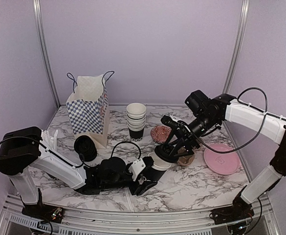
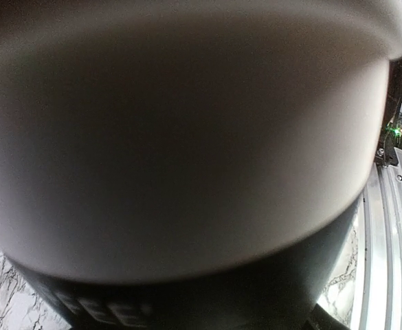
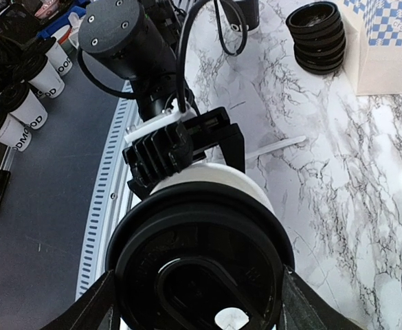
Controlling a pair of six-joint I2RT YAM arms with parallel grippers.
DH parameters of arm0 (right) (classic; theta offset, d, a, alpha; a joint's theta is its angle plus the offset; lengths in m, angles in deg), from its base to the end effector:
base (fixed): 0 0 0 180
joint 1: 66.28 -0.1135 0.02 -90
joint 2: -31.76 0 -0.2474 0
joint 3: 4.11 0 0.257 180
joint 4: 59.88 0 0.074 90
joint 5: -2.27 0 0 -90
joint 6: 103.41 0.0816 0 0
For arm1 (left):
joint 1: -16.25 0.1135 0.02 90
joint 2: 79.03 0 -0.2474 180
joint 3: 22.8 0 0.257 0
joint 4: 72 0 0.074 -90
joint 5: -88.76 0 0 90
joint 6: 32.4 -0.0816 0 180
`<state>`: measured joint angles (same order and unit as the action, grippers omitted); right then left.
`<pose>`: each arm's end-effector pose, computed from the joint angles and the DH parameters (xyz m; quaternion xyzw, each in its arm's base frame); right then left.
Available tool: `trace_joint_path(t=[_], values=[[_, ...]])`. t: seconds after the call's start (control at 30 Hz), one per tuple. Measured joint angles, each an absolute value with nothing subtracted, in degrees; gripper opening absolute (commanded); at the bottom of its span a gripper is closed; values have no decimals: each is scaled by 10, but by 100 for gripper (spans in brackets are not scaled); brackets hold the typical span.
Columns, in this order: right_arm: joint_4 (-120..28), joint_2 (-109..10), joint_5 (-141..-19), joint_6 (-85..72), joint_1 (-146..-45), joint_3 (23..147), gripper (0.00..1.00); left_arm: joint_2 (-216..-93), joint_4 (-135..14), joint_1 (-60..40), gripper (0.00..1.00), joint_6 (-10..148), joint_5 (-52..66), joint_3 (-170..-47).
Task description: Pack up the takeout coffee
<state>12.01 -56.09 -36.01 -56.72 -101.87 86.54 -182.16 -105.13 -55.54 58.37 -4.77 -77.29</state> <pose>0.2163 0.2336 0.2569 -0.6234 0.6330 0.4170 0.1918 0.1285 -0.3744 0.1200 0.4470 0.6585 -0.3382 0.5022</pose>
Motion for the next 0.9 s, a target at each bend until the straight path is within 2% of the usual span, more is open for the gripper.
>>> trace_joint_path(t=[0.6, 0.9], values=[[134, -566, -427, -569, -1043, 857, 68, -1867, -1042, -551, 73, 540, -26, -812], [132, -564, -402, -565, -1025, 855, 68, -1868, -1064, -551, 74, 536, -25, -811]])
